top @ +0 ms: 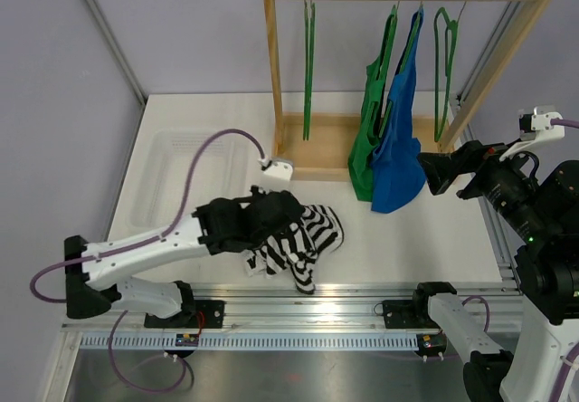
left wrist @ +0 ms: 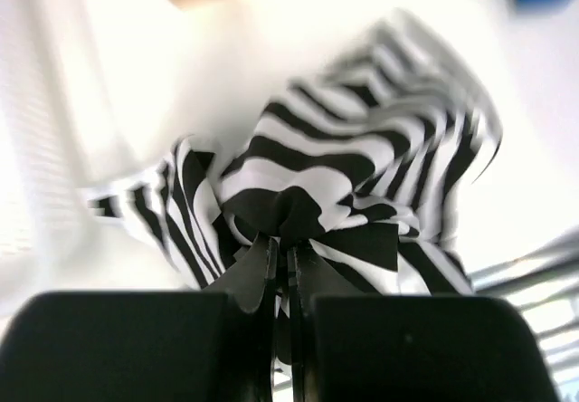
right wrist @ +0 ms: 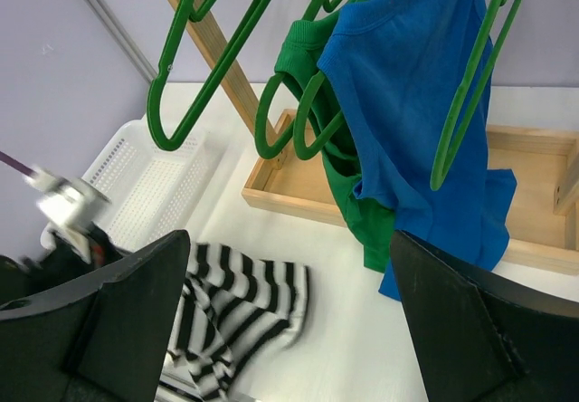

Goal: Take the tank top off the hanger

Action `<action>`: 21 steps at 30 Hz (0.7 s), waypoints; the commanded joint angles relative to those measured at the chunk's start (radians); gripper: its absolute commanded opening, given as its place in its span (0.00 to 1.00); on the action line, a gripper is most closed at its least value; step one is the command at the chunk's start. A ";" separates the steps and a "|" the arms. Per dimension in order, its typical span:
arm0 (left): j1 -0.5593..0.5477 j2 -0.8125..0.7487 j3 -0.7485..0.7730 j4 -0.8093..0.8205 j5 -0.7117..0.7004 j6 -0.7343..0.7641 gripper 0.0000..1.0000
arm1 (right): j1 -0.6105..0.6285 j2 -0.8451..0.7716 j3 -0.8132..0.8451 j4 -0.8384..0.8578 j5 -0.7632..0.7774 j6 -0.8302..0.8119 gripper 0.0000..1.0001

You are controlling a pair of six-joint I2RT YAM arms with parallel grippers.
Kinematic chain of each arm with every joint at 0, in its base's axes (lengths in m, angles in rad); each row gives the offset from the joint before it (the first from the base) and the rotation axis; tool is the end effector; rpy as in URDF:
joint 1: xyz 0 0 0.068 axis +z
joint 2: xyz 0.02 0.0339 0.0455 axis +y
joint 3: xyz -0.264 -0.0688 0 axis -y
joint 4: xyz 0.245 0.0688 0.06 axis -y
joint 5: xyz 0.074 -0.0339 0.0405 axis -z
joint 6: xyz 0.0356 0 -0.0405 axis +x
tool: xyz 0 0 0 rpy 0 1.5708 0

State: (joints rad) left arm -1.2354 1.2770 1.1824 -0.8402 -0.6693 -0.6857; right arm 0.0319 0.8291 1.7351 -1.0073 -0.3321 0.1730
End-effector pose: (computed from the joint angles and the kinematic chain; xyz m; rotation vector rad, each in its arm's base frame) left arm 0.1043 -0.2323 0.3208 0.3618 2.2292 -0.1581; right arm 0.0523 0.0133 0.5271 -0.1342 1.6793 0.4316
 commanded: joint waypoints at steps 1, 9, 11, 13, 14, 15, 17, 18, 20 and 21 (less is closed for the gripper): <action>0.059 -0.096 0.136 -0.163 -0.202 0.011 0.00 | -0.001 0.002 0.024 0.044 -0.008 0.005 0.99; 0.351 -0.137 0.434 -0.200 -0.205 0.282 0.00 | -0.003 0.008 0.021 0.045 -0.007 0.000 0.99; 0.422 -0.113 0.486 -0.206 -0.179 0.325 0.00 | -0.003 0.007 0.014 0.052 -0.007 0.000 1.00; 0.539 -0.097 0.549 -0.208 -0.116 0.363 0.00 | -0.003 0.008 0.008 0.067 -0.007 0.003 0.99; 0.618 -0.081 0.563 -0.204 -0.058 0.377 0.00 | -0.003 0.008 0.006 0.072 -0.005 0.005 0.99; 0.658 -0.068 0.586 -0.203 -0.035 0.399 0.00 | -0.003 0.010 0.003 0.088 -0.004 0.008 1.00; 0.768 -0.047 0.597 -0.201 0.031 0.413 0.00 | -0.003 0.016 -0.003 0.104 -0.005 0.016 0.99; 0.804 -0.025 0.591 -0.198 0.048 0.420 0.00 | -0.003 0.018 -0.003 0.122 -0.010 0.023 1.00; 0.896 -0.007 0.567 -0.181 0.103 0.420 0.00 | -0.003 0.028 -0.003 0.145 -0.062 0.033 1.00; 0.922 -0.001 0.556 -0.178 0.126 0.413 0.00 | -0.003 0.034 -0.003 0.180 -0.082 0.046 0.99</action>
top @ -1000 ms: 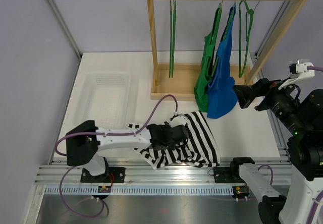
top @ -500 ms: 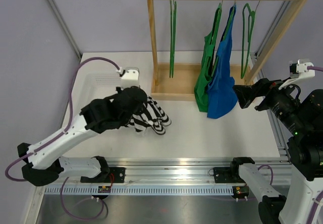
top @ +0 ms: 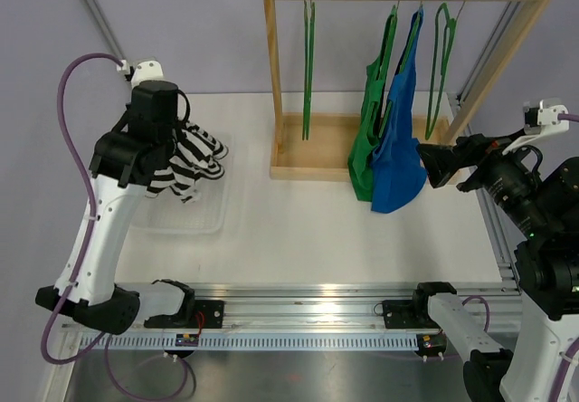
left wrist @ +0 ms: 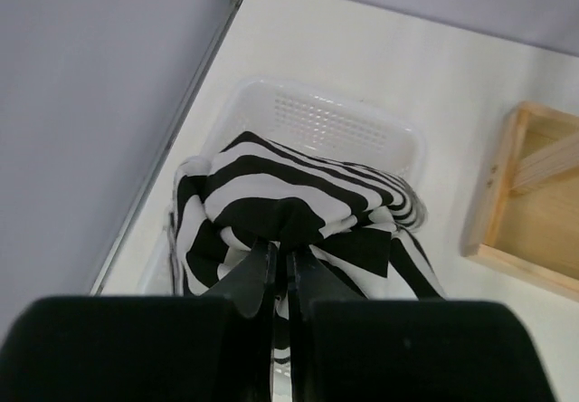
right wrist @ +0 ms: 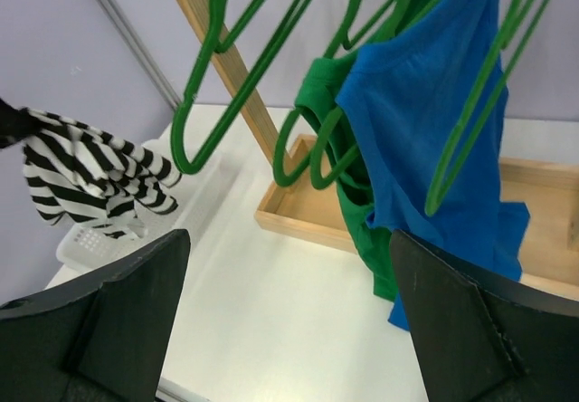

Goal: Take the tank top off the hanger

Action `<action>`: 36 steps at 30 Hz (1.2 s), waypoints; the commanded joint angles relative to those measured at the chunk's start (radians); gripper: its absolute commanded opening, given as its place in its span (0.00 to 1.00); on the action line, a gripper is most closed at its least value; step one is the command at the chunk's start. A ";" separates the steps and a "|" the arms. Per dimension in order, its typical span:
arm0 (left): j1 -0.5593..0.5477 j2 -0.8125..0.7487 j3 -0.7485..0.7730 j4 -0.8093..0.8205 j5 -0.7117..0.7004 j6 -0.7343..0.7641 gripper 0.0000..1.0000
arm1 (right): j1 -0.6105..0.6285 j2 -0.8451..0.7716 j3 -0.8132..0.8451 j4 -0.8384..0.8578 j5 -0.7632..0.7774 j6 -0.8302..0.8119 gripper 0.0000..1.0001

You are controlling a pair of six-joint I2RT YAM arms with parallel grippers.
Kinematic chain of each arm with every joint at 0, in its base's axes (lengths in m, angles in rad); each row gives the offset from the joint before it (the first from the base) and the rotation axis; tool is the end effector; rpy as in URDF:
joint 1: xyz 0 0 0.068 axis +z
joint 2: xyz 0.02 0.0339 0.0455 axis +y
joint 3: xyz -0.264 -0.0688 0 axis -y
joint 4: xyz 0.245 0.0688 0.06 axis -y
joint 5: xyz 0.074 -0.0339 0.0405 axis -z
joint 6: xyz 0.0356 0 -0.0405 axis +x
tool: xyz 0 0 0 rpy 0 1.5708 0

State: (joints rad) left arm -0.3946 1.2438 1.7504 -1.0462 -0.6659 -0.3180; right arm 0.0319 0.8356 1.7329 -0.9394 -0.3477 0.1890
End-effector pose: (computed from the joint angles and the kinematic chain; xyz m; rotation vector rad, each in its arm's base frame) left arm 0.2003 -0.0596 0.4824 -0.3085 1.9712 0.2475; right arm 0.0558 0.0139 0.5337 -0.1436 1.6226 0.4502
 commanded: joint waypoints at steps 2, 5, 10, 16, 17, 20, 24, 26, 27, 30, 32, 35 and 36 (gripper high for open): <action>0.126 0.057 -0.052 0.029 0.156 0.031 0.00 | -0.003 0.045 -0.001 0.158 -0.129 0.076 0.99; 0.145 0.062 -0.126 0.040 0.186 0.005 0.40 | -0.003 0.104 0.033 0.278 -0.262 0.154 0.99; 0.145 -0.004 -0.274 0.089 0.245 -0.010 0.88 | -0.001 0.333 0.213 0.274 -0.310 0.257 0.88; 0.094 -0.187 -0.514 0.176 0.403 0.020 0.99 | 0.104 0.567 0.483 0.101 -0.073 0.186 0.69; 0.076 -0.214 -0.543 0.192 0.405 0.020 0.99 | 0.146 0.598 0.525 0.030 0.108 0.137 0.66; 0.016 -0.328 -0.653 0.241 0.401 -0.001 0.99 | 0.258 0.713 0.664 -0.062 0.341 0.084 0.60; -0.013 -0.447 -0.749 0.293 0.417 -0.024 0.99 | 0.309 0.783 0.711 -0.087 0.604 0.055 0.53; -0.020 -0.468 -0.790 0.301 0.413 -0.027 0.99 | 0.321 0.790 0.700 -0.085 0.647 0.044 0.53; -0.020 -0.475 -0.802 0.307 0.411 -0.026 0.99 | 0.324 0.790 0.692 -0.084 0.654 0.044 0.52; -0.027 -0.468 -0.816 0.302 0.416 -0.015 0.99 | 0.333 0.780 0.668 -0.068 0.667 0.032 0.51; -0.035 -0.454 -0.818 0.304 0.422 -0.010 0.99 | 0.332 0.770 0.660 -0.061 0.670 0.023 0.52; -0.035 -0.449 -0.821 0.307 0.434 -0.009 0.99 | 0.332 0.770 0.666 -0.064 0.699 0.000 0.52; -0.035 -0.448 -0.822 0.307 0.436 -0.010 0.99 | 0.332 0.777 0.668 -0.065 0.705 -0.006 0.52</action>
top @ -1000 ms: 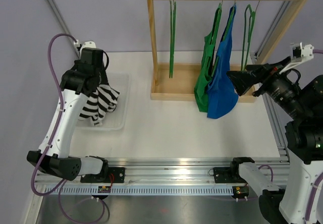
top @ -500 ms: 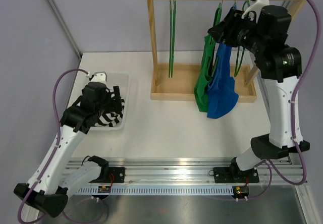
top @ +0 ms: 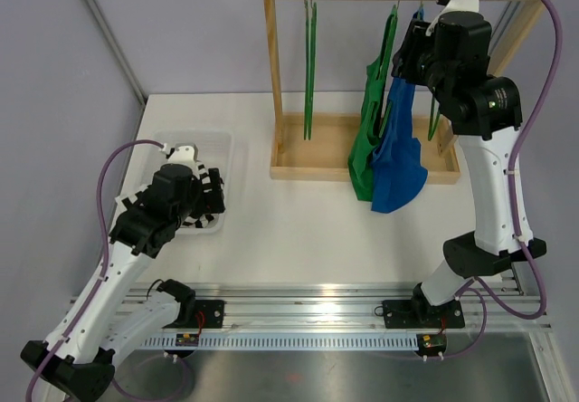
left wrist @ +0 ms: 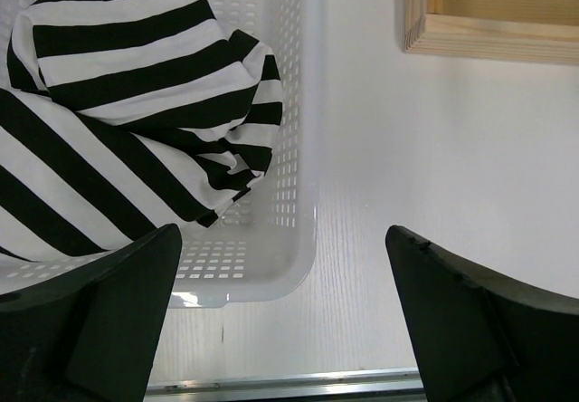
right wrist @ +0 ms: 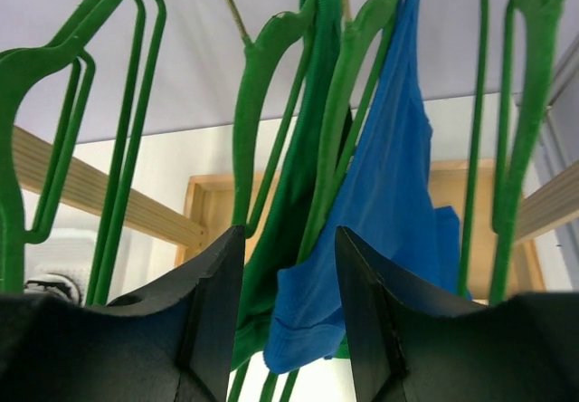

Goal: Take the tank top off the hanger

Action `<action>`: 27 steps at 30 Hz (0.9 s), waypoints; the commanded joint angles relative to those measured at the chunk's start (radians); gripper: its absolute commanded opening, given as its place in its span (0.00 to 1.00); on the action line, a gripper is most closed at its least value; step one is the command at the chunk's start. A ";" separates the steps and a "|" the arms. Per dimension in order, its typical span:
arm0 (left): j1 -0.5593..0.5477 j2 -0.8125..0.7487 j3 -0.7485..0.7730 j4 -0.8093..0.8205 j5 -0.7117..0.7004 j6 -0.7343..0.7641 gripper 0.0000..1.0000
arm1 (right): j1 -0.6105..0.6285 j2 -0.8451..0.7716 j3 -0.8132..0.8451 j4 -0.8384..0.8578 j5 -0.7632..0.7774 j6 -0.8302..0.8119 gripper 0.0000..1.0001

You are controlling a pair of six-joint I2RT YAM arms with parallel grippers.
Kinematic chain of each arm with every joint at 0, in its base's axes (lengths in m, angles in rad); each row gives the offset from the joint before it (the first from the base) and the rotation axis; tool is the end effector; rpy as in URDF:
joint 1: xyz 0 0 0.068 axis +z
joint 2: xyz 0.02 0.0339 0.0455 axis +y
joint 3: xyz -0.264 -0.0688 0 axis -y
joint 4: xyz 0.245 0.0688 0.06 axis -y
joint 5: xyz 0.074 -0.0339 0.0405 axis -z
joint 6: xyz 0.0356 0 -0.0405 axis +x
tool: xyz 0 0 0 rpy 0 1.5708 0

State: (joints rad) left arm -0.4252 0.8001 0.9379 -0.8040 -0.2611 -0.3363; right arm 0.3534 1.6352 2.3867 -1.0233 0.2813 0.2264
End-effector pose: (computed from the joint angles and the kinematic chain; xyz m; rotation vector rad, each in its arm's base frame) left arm 0.1457 -0.0559 0.3290 -0.0426 2.2133 -0.1296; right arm 0.2654 0.0874 0.5590 0.0800 1.8325 0.1485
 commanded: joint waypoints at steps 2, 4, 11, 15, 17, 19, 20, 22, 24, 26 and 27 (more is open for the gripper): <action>-0.004 -0.009 -0.010 0.069 0.037 0.011 0.99 | 0.010 0.006 0.028 0.012 0.085 -0.065 0.52; -0.004 -0.009 -0.011 0.068 0.040 0.011 0.99 | 0.010 0.052 0.058 0.002 0.096 -0.078 0.52; -0.007 -0.010 -0.016 0.071 0.057 0.022 0.99 | 0.009 0.135 0.104 0.019 0.179 -0.104 0.45; -0.007 -0.006 -0.017 0.075 0.075 0.028 0.99 | 0.009 0.130 0.104 0.045 0.248 -0.124 0.28; -0.007 0.001 -0.017 0.075 0.089 0.031 0.99 | 0.009 0.126 0.106 0.058 0.274 -0.142 0.27; -0.007 0.005 -0.017 0.077 0.094 0.033 0.99 | 0.010 0.124 0.109 0.066 0.283 -0.157 0.28; -0.007 0.005 -0.017 0.078 0.098 0.034 0.99 | 0.010 0.126 0.109 0.074 0.286 -0.168 0.28; -0.009 0.007 -0.017 0.080 0.103 0.034 0.99 | 0.009 0.135 0.112 0.081 0.294 -0.186 0.28; -0.007 0.007 -0.019 0.078 0.106 0.034 0.99 | 0.006 0.147 0.117 0.088 0.297 -0.196 0.24; -0.007 0.005 -0.019 0.078 0.109 0.036 0.99 | 0.004 0.153 0.118 0.086 0.302 -0.199 0.13; -0.009 0.005 -0.019 0.077 0.109 0.036 0.99 | 0.005 0.158 0.118 0.085 0.302 -0.199 0.12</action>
State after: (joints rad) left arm -0.4282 0.8036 0.9226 -0.7670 -0.1833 -0.3183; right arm 0.3542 1.7939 2.4634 -0.9905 0.5404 0.0544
